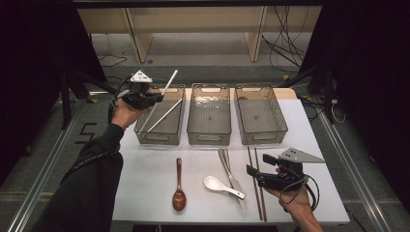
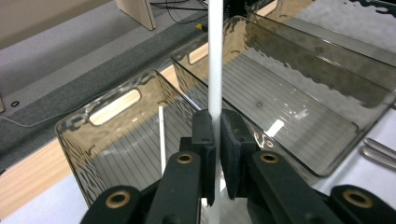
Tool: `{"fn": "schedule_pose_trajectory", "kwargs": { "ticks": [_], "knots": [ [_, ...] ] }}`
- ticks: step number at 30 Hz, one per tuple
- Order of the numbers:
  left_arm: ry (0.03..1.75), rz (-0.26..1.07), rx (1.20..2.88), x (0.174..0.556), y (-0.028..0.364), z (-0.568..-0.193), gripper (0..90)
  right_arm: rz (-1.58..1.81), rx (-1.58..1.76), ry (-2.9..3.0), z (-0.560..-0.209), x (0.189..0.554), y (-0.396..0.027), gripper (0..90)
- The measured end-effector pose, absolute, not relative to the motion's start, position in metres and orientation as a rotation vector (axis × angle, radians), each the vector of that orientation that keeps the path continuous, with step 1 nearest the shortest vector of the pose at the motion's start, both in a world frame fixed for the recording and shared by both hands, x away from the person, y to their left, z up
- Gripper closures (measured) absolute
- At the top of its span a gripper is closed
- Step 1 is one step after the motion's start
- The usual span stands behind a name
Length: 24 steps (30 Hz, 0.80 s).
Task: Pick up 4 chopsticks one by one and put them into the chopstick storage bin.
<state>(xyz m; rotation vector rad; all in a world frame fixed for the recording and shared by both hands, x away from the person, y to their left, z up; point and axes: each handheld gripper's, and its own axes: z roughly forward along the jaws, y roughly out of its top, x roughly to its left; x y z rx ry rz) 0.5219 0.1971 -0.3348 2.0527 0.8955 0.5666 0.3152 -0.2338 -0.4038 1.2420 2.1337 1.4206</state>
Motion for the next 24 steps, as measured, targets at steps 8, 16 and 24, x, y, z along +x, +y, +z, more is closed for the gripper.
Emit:
{"fn": "schedule_pose_trajectory", "kwargs": {
  "ticks": [8, 16, 24],
  "knots": [
    [0.908, 0.594, 2.043, 0.536, 0.197, -0.337, 84.5, 1.425, 1.243, 2.133, -0.403, 0.315, -0.234, 24.8],
    [0.931, 0.614, 2.025, 0.546, 0.201, -0.343, 84.5, 1.427, 1.237, 2.138, -0.404, 0.315, -0.233, 24.8],
    [0.953, 0.613, 1.998, 0.549, 0.203, -0.353, 84.5, 1.428, 1.238, 2.137, -0.404, 0.315, -0.234, 24.8]
  ]
}}
